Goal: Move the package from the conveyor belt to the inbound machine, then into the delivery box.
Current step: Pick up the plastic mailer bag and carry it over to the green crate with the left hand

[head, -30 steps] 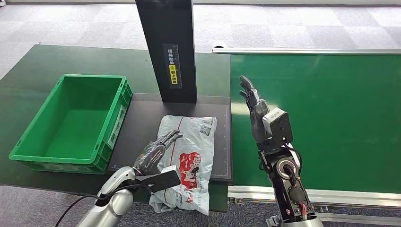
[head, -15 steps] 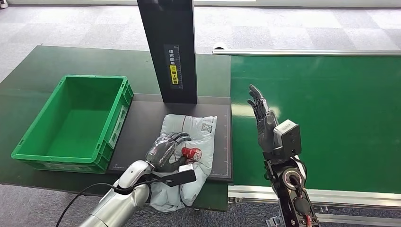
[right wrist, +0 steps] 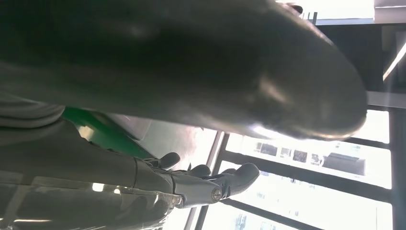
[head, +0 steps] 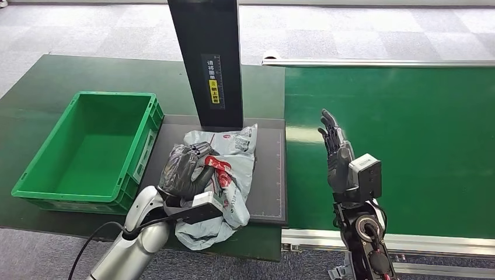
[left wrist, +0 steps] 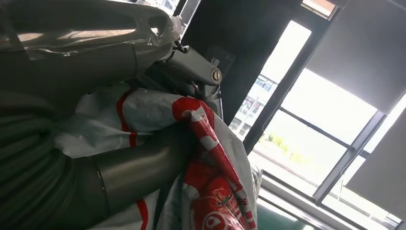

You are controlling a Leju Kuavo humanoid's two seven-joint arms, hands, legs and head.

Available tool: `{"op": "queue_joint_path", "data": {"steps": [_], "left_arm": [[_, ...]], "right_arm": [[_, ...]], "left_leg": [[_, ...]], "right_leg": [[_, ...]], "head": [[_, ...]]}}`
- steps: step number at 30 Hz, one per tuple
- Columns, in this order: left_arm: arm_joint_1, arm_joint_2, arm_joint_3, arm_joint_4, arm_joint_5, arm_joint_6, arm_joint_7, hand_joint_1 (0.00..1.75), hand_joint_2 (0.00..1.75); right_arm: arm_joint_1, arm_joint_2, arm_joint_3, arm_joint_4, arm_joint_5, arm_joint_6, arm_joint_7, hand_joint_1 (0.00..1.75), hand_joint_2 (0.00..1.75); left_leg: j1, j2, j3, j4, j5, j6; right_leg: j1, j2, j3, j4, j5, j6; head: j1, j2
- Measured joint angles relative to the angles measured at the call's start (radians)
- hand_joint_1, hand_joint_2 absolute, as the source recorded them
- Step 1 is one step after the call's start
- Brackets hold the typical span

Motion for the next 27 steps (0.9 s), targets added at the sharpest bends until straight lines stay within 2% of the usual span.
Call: {"op": "queue_joint_path", "data": {"steps": [11,15,20,23,25,27], "left_arm": [[0.021,0.016,0.008,-0.078,0.003,0.005,-0.004,1.75,1.75],[0.039,0.019,0.026,-0.138,0.054,0.115,-0.069,1.75,1.75],[0.065,0.029,0.109,-0.356,0.120,0.281,-0.101,1.75,1.75],[0.060,0.031,0.189,-0.430,0.088,0.338,-0.054,1.75,1.75],[0.024,0.037,0.259,-0.421,0.026,0.327,0.031,1.75,1.75],[-0.104,0.077,0.371,-0.263,-0.043,0.289,0.149,1.75,1.75]], "right_arm": [[0.004,-0.001,-0.004,-0.008,0.000,-0.001,0.000,0.00,0.00],[0.012,-0.001,-0.008,-0.013,0.001,-0.018,-0.002,0.00,0.00],[0.040,-0.001,-0.023,-0.029,0.011,-0.040,-0.008,0.00,0.00],[0.058,0.002,-0.029,-0.042,0.020,-0.049,-0.011,0.00,0.00],[0.069,0.006,-0.031,-0.053,0.025,-0.051,-0.011,0.00,0.00],[0.078,0.009,-0.031,-0.063,0.023,-0.051,-0.002,0.00,0.00]], "left_leg": [[0.000,0.000,0.000,0.000,0.000,0.000],[0.000,0.001,0.000,0.000,0.000,0.000],[0.000,0.000,-0.001,0.000,0.000,0.000],[0.000,0.000,-0.001,0.000,0.000,0.000],[0.000,0.000,0.000,0.000,0.000,0.000],[0.000,0.000,0.000,-0.001,0.003,-0.001]], "right_leg": [[0.000,0.000,0.000,0.000,0.000,0.000],[0.000,0.000,-0.001,0.000,0.000,0.000],[0.000,0.000,-0.001,0.000,0.000,0.000],[0.000,0.000,-0.001,0.000,-0.001,0.000],[0.000,0.000,-0.001,0.000,0.000,0.000],[0.001,-0.001,-0.001,0.000,0.002,-0.002]], "head": [[0.000,0.000],[0.000,0.000],[0.000,0.000],[0.000,0.000],[0.000,0.000],[0.000,0.000]]}}
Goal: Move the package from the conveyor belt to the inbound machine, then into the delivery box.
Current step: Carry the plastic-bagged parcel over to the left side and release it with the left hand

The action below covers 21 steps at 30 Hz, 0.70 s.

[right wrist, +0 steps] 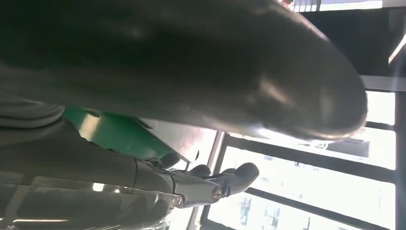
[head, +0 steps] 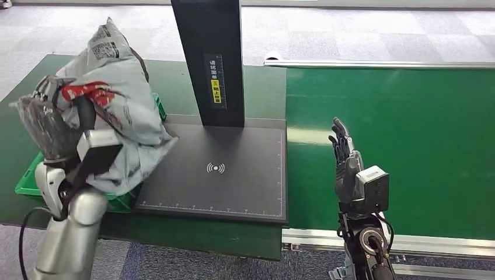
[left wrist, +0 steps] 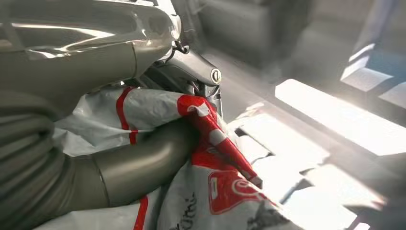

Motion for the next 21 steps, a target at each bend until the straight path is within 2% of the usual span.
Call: {"op": "queue_joint_path", "data": {"steps": [2,5,9,14,15,18,19,21], "left_arm": [[-0.154,0.067,0.117,0.243,-0.030,-0.009,0.043,1.75,1.75],[-0.270,0.150,0.221,0.499,-0.055,0.017,0.023,1.75,1.75],[-0.321,0.220,0.286,0.722,-0.145,0.025,0.093,1.75,1.75],[-0.323,0.268,0.313,0.882,-0.224,0.030,0.167,1.75,1.75],[-0.321,0.276,0.317,0.902,-0.232,0.032,0.173,1.47,1.75],[-0.313,0.294,0.327,0.944,-0.243,0.024,0.176,0.17,1.75],[-0.309,0.298,0.332,0.951,-0.239,0.013,0.168,0.00,1.75],[-0.298,0.300,0.346,0.956,-0.212,-0.023,0.133,0.00,1.75]], "right_arm": [[0.006,0.000,0.001,-0.004,-0.013,0.000,0.014,0.00,0.00],[0.011,-0.006,0.000,-0.004,-0.034,-0.003,0.028,0.00,0.00],[0.014,-0.012,-0.001,-0.003,-0.047,-0.011,0.037,0.00,0.00],[0.015,-0.012,-0.001,0.003,-0.049,-0.013,0.037,0.00,0.00],[0.015,-0.012,0.000,0.005,-0.049,-0.013,0.036,0.00,0.00],[0.015,-0.014,-0.001,0.012,-0.051,-0.014,0.034,0.00,0.00],[0.016,-0.014,-0.001,0.014,-0.051,-0.015,0.033,0.00,0.00],[0.018,-0.015,-0.001,0.018,-0.051,-0.015,0.031,0.00,0.00]], "left_leg": [[0.001,0.005,0.000,0.000,0.003,-0.002],[0.002,0.014,0.000,0.000,0.004,-0.003],[0.002,0.013,-0.001,0.000,0.003,-0.004],[0.002,0.010,-0.004,0.000,0.003,-0.004],[0.002,0.010,-0.005,0.000,0.003,-0.004],[0.002,0.010,-0.005,0.000,0.003,-0.004],[0.002,0.009,-0.005,0.000,0.003,-0.004],[0.002,0.008,-0.005,0.000,0.003,-0.004]], "right_leg": [[0.001,0.003,-0.001,0.001,0.004,-0.004],[0.002,0.012,-0.005,0.001,0.007,-0.005],[0.002,0.013,-0.006,0.002,0.006,-0.004],[0.002,0.012,-0.007,0.001,0.005,-0.003],[0.002,0.012,-0.007,0.001,0.005,-0.002],[0.002,0.012,-0.008,0.001,0.005,-0.002],[0.002,0.011,-0.008,0.001,0.005,-0.002],[0.002,0.011,-0.008,0.001,0.005,-0.002]], "head": [[0.000,0.000],[0.000,0.000],[0.000,0.000],[0.000,0.000],[0.000,0.000],[0.000,0.000],[0.000,0.000],[0.000,0.000]]}}
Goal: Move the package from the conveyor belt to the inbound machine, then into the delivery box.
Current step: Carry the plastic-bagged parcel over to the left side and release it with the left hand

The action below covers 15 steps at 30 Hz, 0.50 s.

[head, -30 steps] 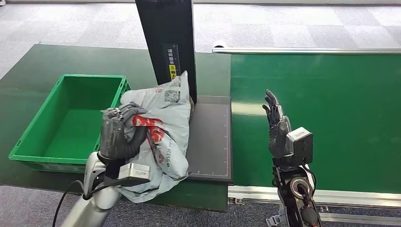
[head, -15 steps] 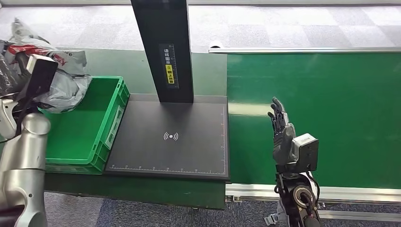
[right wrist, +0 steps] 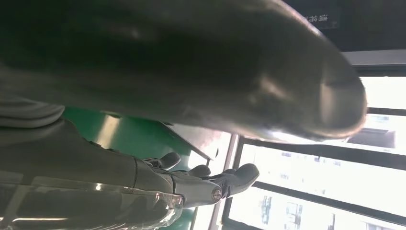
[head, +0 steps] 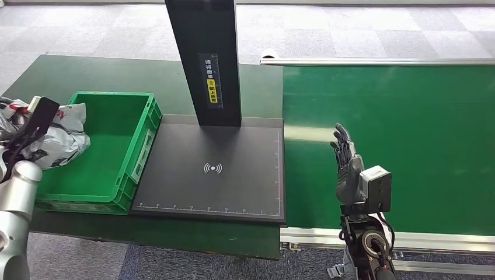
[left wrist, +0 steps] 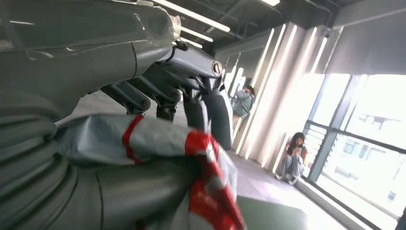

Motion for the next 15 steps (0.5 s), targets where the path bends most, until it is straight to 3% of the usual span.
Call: {"op": "queue_joint_path", "data": {"steps": [8,15], "left_arm": [[0.041,-0.009,0.036,-0.027,0.083,-0.076,-0.096,0.00,1.75],[0.120,-0.054,0.042,-0.188,0.182,-0.139,-0.162,0.00,1.75]], "right_arm": [[0.003,-0.001,0.000,0.009,0.003,0.000,-0.008,0.00,0.00],[0.004,-0.001,0.000,0.021,0.016,0.003,-0.019,0.00,0.00]], "left_leg": [[0.000,0.000,0.000,0.000,0.000,0.000],[0.000,0.000,0.000,0.000,0.000,0.000]], "right_leg": [[0.000,0.000,0.000,0.000,0.000,0.000],[0.000,-0.001,0.000,0.000,0.000,0.000]], "head": [[0.000,0.000],[0.000,0.000]]}}
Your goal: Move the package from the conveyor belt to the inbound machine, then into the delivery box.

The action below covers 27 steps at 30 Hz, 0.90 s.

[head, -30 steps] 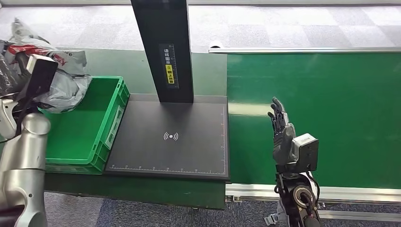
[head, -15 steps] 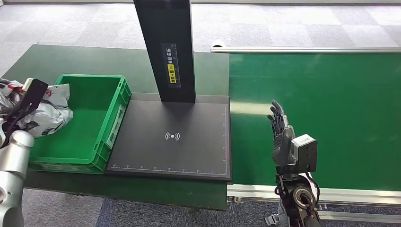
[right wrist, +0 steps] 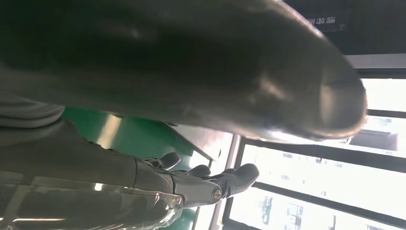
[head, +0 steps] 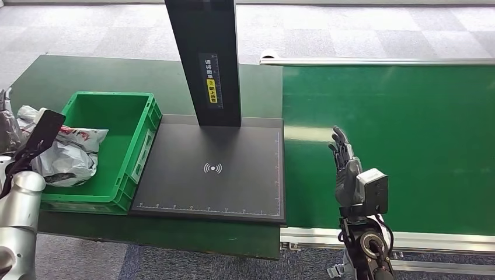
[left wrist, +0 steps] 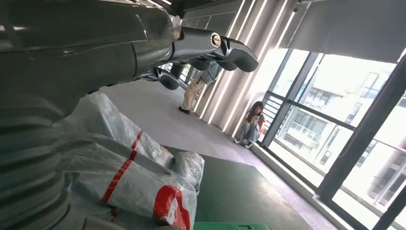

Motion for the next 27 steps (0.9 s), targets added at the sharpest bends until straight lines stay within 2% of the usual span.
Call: {"op": "queue_joint_path", "data": {"steps": [8,10,13,15,19,24,27], "left_arm": [[0.033,-0.027,0.003,-0.088,0.027,-0.006,-0.019,0.00,1.75],[0.045,-0.035,0.003,-0.113,0.079,-0.028,-0.060,0.00,1.75],[0.095,-0.064,-0.004,-0.225,0.249,-0.116,-0.129,0.00,1.75],[0.140,-0.086,-0.019,-0.316,0.347,-0.188,-0.119,0.00,1.75],[0.217,-0.116,-0.053,-0.449,0.459,-0.276,-0.108,0.00,1.75],[0.324,-0.162,-0.093,-0.568,0.666,-0.487,-0.142,0.00,1.75],[0.395,-0.204,-0.126,-0.624,0.763,-0.548,-0.168,0.00,1.75]], "right_arm": [[0.000,0.000,0.000,0.012,0.000,0.000,-0.004,0.00,0.00],[0.001,0.000,-0.001,0.013,0.001,0.000,-0.005,0.00,0.00],[0.004,0.000,-0.004,0.014,0.001,0.000,-0.006,0.00,0.00],[0.008,0.000,-0.008,0.014,0.000,0.000,-0.007,0.00,0.00],[0.015,-0.001,-0.019,0.015,-0.001,0.002,-0.008,0.00,0.00],[0.018,-0.001,-0.024,0.020,-0.011,0.015,-0.007,0.00,0.00],[0.023,0.001,-0.025,0.024,-0.024,0.018,-0.004,0.00,0.00]], "left_leg": [[0.000,0.000,0.000,0.000,0.000,0.000],[0.000,0.000,0.000,0.000,0.000,0.000],[0.000,0.000,0.000,0.000,0.000,0.000],[-0.001,0.000,0.000,0.000,-0.001,0.001],[-0.001,0.000,0.000,0.000,-0.001,0.001],[-0.001,0.000,0.000,0.000,-0.001,0.001],[-0.001,0.000,0.000,0.000,-0.001,0.001]], "right_leg": [[0.000,0.000,0.000,0.000,0.000,0.000],[0.000,0.000,0.000,0.000,0.000,0.000],[0.000,0.000,0.000,0.000,0.000,0.000],[-0.001,0.000,0.000,0.000,0.000,0.000],[-0.001,-0.001,0.000,0.000,-0.001,0.001],[-0.001,0.000,0.000,0.000,-0.001,0.001],[-0.001,0.000,0.000,0.000,-0.001,0.001]], "head": [[0.000,0.000],[0.000,0.000],[0.000,0.000],[0.000,0.000],[0.000,0.000],[0.000,0.000],[0.000,0.000]]}}
